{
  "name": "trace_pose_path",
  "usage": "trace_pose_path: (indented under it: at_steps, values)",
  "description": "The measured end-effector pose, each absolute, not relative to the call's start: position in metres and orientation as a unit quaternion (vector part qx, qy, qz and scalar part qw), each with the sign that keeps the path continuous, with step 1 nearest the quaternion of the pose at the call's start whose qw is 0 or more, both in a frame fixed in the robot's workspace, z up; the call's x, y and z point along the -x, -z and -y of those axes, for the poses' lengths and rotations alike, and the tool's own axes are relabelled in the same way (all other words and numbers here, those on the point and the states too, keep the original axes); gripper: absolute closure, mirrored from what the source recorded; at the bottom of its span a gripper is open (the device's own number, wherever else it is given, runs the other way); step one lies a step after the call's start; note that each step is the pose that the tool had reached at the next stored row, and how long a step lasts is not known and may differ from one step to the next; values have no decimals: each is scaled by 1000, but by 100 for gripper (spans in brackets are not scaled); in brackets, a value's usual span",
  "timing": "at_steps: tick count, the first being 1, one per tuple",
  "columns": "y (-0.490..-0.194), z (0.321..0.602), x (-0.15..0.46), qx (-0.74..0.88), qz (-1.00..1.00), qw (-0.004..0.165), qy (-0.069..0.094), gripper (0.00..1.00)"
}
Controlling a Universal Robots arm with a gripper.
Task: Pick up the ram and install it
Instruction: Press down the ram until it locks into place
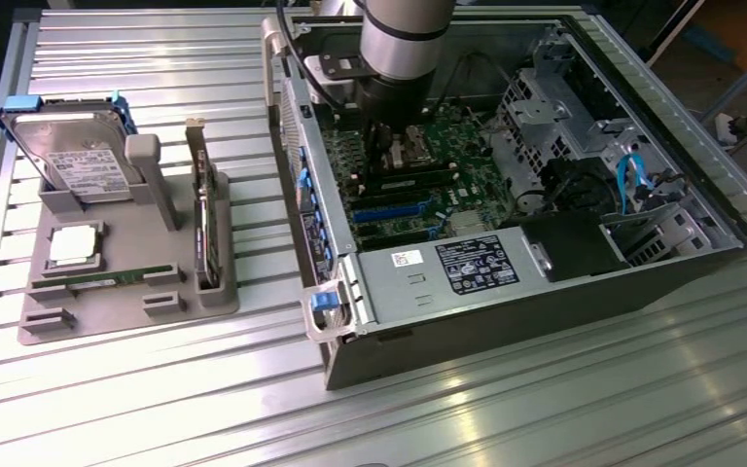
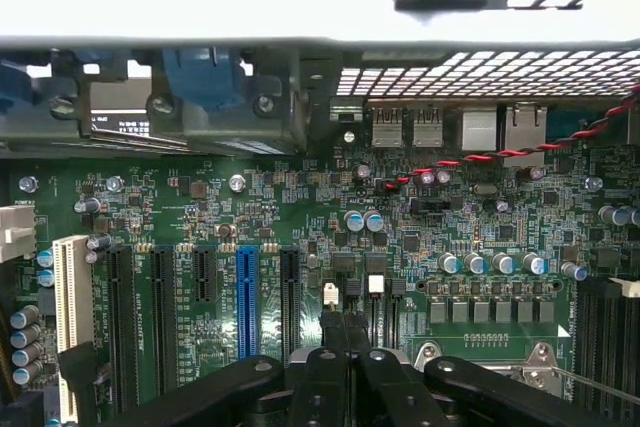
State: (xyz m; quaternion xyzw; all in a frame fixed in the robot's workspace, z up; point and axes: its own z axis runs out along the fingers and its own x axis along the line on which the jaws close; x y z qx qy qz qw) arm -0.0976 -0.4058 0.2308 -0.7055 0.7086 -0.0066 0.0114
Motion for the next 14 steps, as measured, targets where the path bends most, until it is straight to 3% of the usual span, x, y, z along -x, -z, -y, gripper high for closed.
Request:
trace_pose_path:
  at_steps: [14]
  values:
    - [-259, 406, 98, 706, -709, 11, 7, 89]
